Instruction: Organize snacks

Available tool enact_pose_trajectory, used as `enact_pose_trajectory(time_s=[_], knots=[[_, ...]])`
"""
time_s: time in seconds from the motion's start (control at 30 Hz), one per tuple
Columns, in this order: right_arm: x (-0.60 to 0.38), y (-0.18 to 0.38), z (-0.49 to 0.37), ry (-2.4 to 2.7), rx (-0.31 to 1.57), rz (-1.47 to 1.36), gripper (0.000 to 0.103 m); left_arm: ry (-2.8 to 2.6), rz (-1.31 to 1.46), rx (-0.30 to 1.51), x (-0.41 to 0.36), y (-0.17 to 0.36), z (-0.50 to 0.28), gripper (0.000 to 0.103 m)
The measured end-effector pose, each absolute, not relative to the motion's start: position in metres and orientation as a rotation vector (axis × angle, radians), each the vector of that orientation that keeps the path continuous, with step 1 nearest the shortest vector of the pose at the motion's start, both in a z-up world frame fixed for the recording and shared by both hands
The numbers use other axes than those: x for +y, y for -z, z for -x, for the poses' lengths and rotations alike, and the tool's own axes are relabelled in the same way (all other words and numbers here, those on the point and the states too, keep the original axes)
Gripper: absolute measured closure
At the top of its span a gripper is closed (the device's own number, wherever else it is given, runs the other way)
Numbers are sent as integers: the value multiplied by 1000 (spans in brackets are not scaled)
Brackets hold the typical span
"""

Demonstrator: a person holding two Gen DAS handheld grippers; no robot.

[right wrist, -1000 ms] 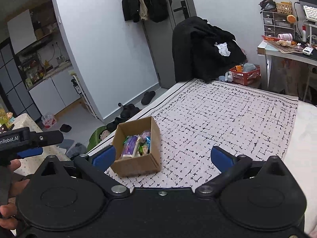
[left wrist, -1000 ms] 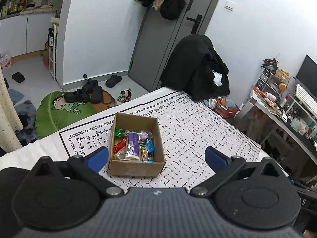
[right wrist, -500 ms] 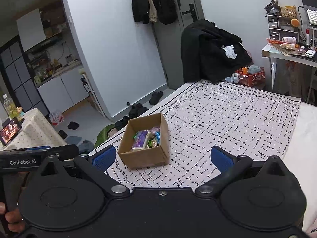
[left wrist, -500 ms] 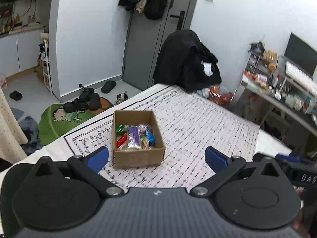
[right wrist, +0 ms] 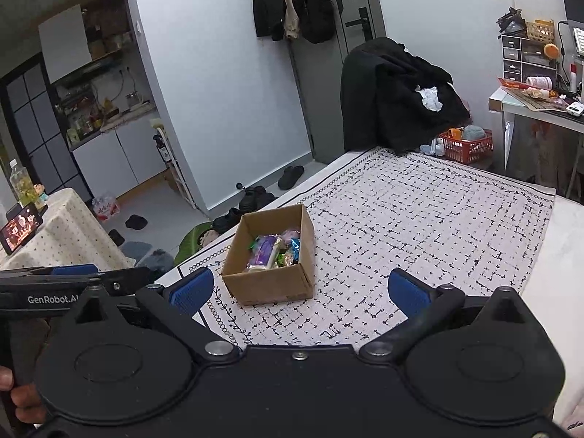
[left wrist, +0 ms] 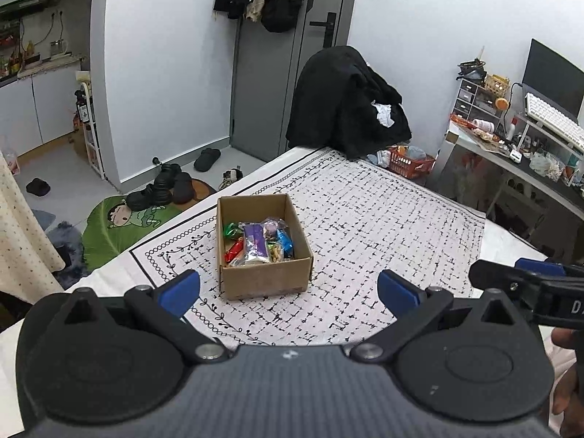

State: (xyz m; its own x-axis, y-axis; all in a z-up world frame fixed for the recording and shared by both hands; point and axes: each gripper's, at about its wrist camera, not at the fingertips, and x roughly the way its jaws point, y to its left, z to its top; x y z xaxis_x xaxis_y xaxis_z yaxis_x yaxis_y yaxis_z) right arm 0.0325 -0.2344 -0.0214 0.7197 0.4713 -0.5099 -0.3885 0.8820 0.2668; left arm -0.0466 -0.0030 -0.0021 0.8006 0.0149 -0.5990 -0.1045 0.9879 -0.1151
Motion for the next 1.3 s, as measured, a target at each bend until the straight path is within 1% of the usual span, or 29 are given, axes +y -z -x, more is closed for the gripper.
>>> enact_pose_trajectory(time_s=[1.3], knots=[[-236,23,-34,-483,632,-102,0,-69,148,664,4,9,49,0]])
